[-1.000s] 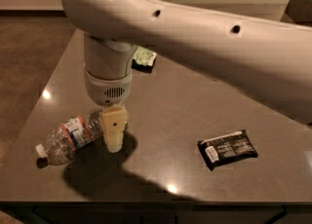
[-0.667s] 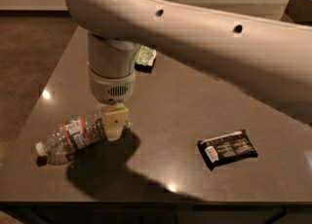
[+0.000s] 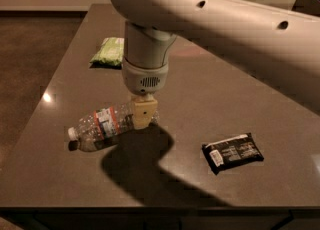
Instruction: Move water bottle near rxbar chocolate
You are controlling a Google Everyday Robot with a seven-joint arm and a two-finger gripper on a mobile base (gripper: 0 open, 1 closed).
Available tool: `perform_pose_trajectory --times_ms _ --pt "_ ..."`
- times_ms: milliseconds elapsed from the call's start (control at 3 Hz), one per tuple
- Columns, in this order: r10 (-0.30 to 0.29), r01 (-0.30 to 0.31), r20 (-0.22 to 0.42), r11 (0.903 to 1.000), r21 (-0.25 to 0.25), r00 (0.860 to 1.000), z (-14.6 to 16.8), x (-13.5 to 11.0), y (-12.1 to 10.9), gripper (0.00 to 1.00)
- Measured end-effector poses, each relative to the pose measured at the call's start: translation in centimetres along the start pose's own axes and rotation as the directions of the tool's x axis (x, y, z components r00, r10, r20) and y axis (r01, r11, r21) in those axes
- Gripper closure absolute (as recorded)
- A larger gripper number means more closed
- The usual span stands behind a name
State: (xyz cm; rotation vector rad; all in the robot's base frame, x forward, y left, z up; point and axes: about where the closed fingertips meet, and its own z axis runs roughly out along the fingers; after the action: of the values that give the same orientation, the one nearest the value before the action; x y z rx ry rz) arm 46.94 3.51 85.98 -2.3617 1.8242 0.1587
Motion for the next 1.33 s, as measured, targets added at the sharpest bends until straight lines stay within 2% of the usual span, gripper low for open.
perform_pose_trajectory --times_ms 333,667,1000,1333 --pt "0.080 -0.080 0.001 0.9968 0.010 0.997 -1.0 4.6 -0.1 1.00" --pt "0.138 -0.138 0.029 0.9904 0.010 0.990 -2.0 8.7 0.6 1.00" --pt "0.164 -0.165 0.064 0.9863 0.005 0.984 -3.2 11.8 2.1 1.00" --pt "0.167 -0.168 0.078 0.9858 0.003 0.983 -3.9 13.9 3.5 1.00"
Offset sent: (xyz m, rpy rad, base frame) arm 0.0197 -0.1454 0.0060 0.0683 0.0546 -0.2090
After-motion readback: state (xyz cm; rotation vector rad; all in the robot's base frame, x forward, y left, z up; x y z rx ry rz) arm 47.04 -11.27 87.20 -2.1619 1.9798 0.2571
